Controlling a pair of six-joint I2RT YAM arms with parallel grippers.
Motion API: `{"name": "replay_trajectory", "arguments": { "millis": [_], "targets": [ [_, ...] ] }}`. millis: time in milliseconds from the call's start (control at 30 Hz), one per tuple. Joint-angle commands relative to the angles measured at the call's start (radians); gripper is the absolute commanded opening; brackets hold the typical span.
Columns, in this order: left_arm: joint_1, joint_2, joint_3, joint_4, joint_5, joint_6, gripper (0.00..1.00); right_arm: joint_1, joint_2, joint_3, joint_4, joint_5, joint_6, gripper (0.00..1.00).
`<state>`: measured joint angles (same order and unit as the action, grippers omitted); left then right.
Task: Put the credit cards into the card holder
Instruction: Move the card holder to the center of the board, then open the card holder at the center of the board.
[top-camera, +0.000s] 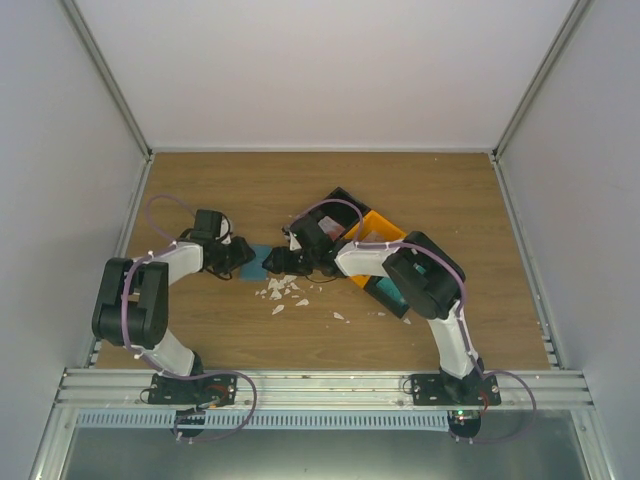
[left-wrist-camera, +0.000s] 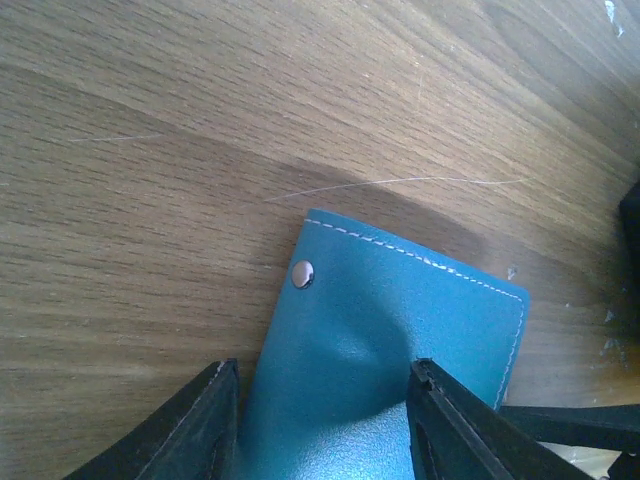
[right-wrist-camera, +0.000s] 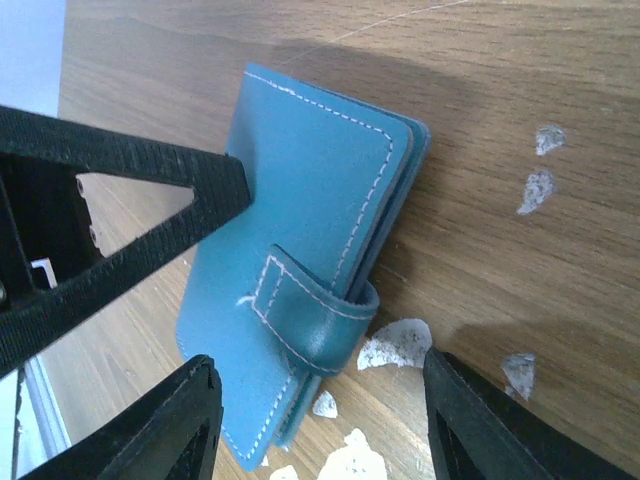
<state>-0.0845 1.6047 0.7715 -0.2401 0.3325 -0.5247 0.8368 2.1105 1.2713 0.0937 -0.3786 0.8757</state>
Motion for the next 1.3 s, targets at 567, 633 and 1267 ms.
{"name": "replay_trajectory", "arguments": {
  "millis": [567,633,1267],
  "targets": [
    [-0.027,-0.054,-0.101,0.038,0.043,-0.023,0.48,0.005,0.112,-0.024,0.419,-0.2,0.168,0.4],
    [-0.027,-0.071,-0.105,0.04,0.037,-0.035,0.47,0.005,0.111,-0.014,0.419,-0.196,0.164,0.33],
    [-0.024,-0.464,-0.013,0.006,0.141,-0.046,0.8,-0.092,-0.333,-0.209,0.268,-0.127,-0.199,0.0]
  ]
}}
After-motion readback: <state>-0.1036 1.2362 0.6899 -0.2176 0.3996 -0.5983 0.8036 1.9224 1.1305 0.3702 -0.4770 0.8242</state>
